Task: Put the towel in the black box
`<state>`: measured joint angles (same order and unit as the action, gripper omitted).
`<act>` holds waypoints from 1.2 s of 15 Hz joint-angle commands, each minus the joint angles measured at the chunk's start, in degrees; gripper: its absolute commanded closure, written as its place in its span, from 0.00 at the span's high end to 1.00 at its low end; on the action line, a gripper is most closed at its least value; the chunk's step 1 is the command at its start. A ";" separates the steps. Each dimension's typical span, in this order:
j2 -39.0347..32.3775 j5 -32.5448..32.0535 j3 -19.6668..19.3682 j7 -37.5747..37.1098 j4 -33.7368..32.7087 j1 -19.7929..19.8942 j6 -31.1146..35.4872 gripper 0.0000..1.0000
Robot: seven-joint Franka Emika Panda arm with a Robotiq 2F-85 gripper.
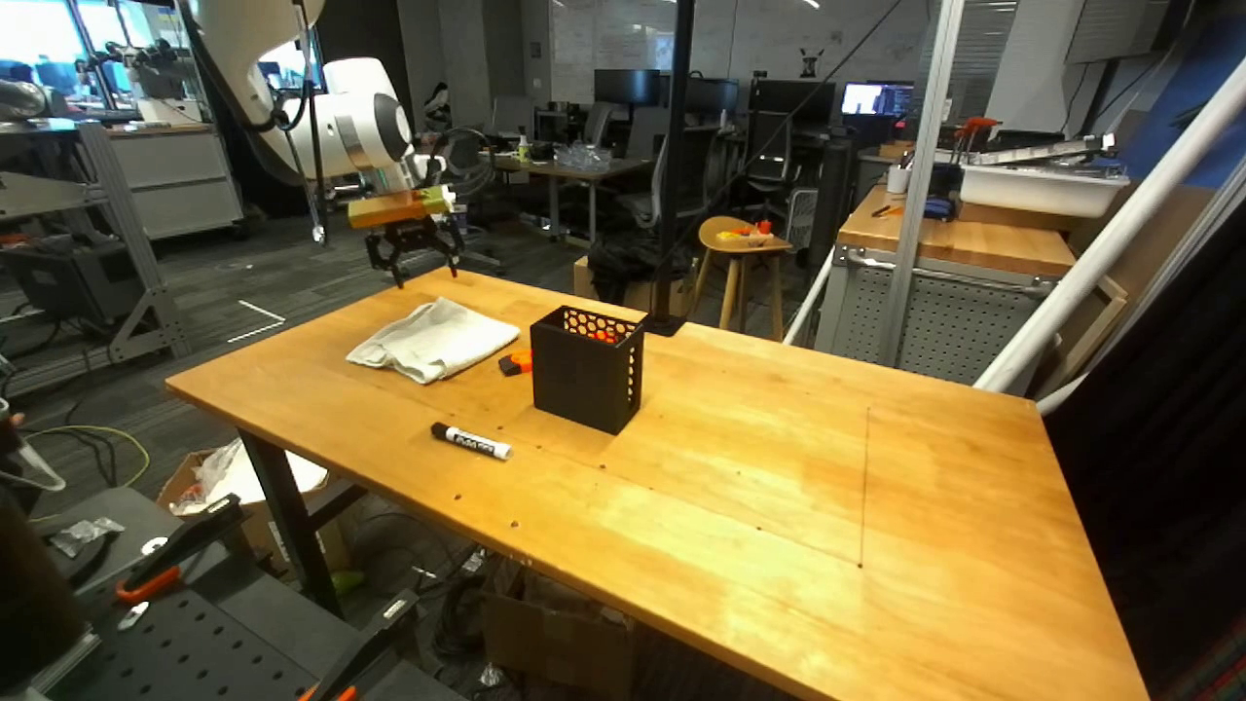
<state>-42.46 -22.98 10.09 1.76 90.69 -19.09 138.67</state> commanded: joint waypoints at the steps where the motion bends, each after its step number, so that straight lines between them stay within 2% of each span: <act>1: -2.92 2.33 -0.33 3.53 -0.27 0.58 3.48 1.00; 11: -9.08 3.53 -0.24 8.29 3.05 2.01 8.98 1.00; 12: -8.69 3.78 0.06 8.45 3.92 2.17 9.14 0.75; 13: -8.24 4.09 0.19 8.16 4.60 2.14 9.25 0.74; 18: -3.78 6.18 1.58 6.89 10.66 1.94 11.54 0.34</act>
<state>-50.00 -18.98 10.68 8.39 95.81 -17.31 148.17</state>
